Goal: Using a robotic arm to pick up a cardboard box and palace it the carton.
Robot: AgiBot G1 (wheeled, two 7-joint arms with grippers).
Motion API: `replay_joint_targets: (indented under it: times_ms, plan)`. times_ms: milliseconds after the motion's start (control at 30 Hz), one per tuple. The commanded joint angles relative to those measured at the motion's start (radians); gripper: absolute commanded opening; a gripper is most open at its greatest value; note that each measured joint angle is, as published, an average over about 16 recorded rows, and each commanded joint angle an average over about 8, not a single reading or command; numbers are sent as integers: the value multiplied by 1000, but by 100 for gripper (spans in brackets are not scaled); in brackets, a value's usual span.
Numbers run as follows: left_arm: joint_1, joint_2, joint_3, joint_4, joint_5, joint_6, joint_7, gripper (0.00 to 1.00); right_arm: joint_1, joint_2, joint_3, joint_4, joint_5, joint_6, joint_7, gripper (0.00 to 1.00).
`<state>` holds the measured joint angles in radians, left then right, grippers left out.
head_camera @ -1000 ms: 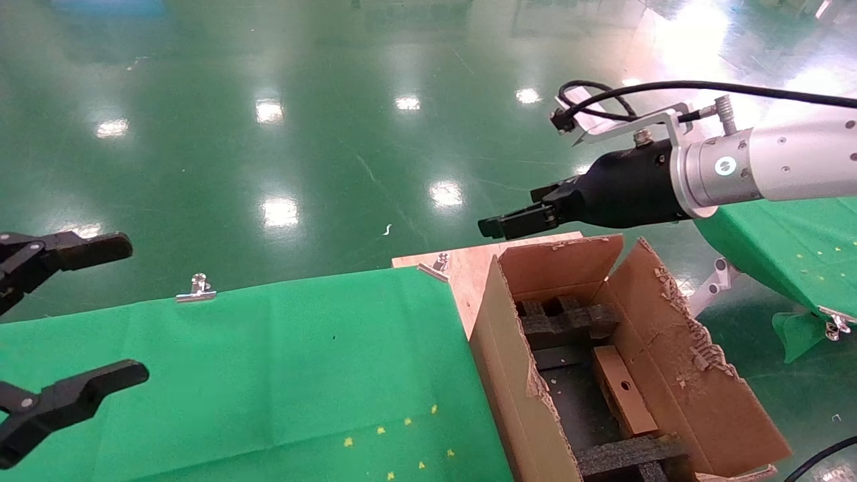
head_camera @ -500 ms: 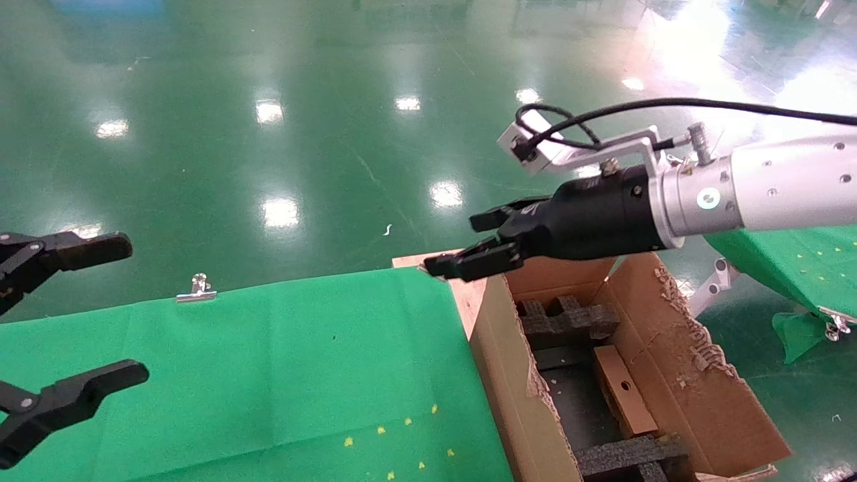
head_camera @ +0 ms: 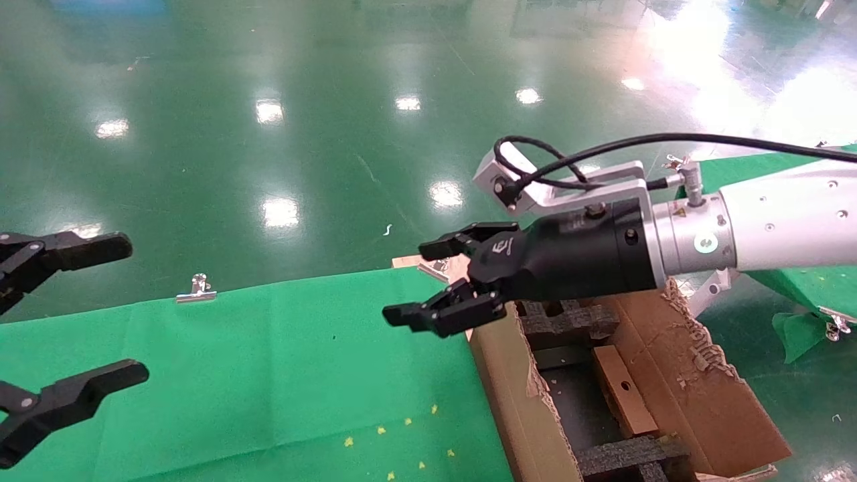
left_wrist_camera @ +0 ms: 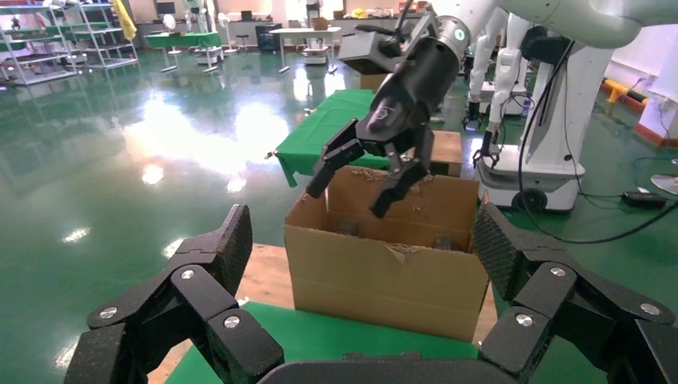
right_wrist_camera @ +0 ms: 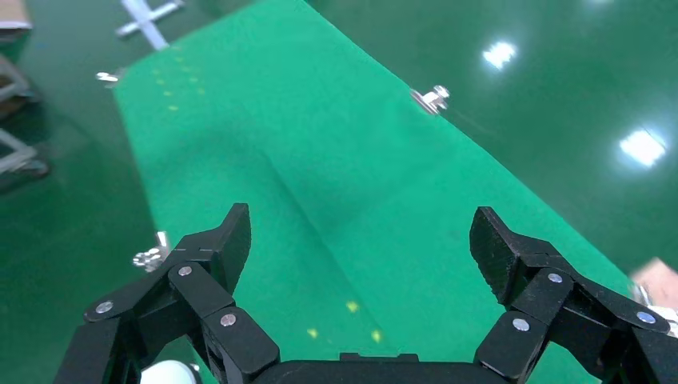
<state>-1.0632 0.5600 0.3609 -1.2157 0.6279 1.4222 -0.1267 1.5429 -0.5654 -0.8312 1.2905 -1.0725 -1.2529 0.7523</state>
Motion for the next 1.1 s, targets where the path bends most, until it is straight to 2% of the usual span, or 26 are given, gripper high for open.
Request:
replay_joint_targets:
  times_ms: [33,900,1100]
  plan:
    - [0,0,0,0,0,0,0,100,-30,-3,36,0,22,-16,-36,100]
    - [0,0,0,0,0,0,0,100,-420,-41,494,-6,306,-218,-506,100]
    - [0,0,0,0,0,0,0,100,-489,-47,576,-6,357,-251,-582,100]
